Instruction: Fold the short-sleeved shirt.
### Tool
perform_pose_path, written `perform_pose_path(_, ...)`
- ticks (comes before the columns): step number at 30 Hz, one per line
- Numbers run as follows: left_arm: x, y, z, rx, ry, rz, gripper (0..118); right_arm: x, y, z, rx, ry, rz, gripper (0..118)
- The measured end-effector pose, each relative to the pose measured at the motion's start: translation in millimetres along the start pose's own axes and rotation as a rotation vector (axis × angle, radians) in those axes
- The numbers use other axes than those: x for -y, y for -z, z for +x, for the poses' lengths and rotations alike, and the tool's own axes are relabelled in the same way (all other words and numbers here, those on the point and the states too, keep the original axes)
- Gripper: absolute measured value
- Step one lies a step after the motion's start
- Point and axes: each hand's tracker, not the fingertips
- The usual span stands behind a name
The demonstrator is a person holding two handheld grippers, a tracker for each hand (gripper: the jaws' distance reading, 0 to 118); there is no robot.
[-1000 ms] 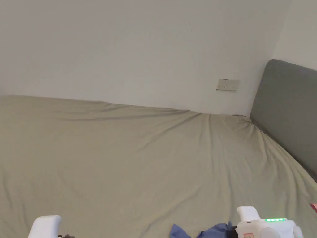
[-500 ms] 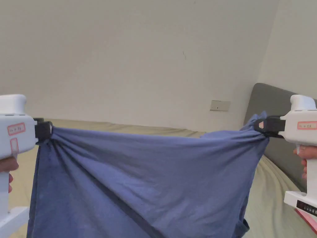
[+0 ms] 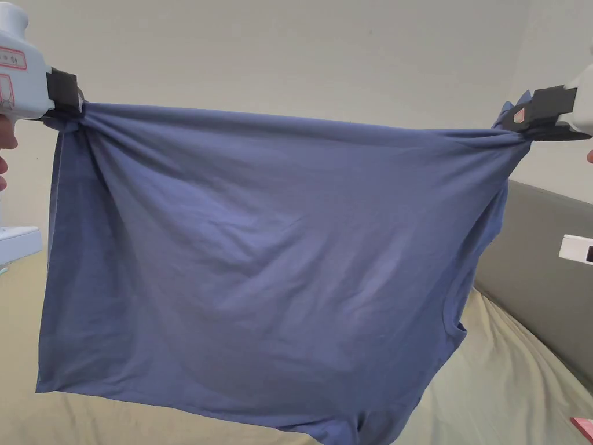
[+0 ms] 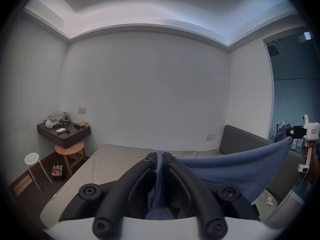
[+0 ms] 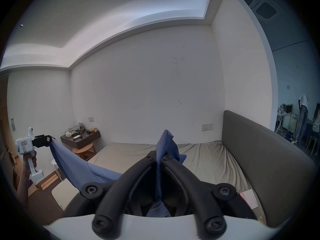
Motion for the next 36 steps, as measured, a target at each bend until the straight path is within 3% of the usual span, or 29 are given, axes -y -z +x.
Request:
perform_pose_path(7, -5.9, 55.9, 0.2, -0.021, 0.037, -0.032, 5, -25.3, 48.9, -5.2, 0.061, -0.066, -0.018, 4)
perform_pose_path(12, -14.5, 115.1, -4.2, -0.003, -0.019, -0.072, 5, -45.6, 102.7, -6.1, 0.141, -0.116, -0.033, 4)
perform_pose_path(16, -29.6, 176.2, -3.0, 0.005, -0.027, -0.068, 5, -74.2, 158.9, 3.6, 0.169, -0.101, -0.028, 4)
perform_pose_path(20, -38.3, 246.1, -0.7, 0.046, -0.041, -0.070, 5, -90.6, 211.4, 9.4, 0.279, -0.180, -0.021, 4)
perform_pose_path(25, -31.6, 303.1, 12.4, 0.016, -0.029, -0.109, 5, -99.3, 259.5, 21.7, 0.304, -0.236, -0.026, 4)
perform_pose_path(29, -18.7, 340.2, 15.1, 0.020, -0.059, -0.118, 5, -87.0, 287.4, 31.9, 0.319, -0.238, -0.022, 4)
perform_pose_path(31, -1.6, 350.9, 19.1, 0.014, -0.048, -0.147, 5, -70.0, 303.1, 41.8, 0.313, -0.200, -0.043, 4)
perform_pose_path(36, 68.1, 373.1, 21.4, 0.009, -0.028, -0.223, 5, 9.1, 344.0, 66.4, 0.292, -0.158, -0.160, 4)
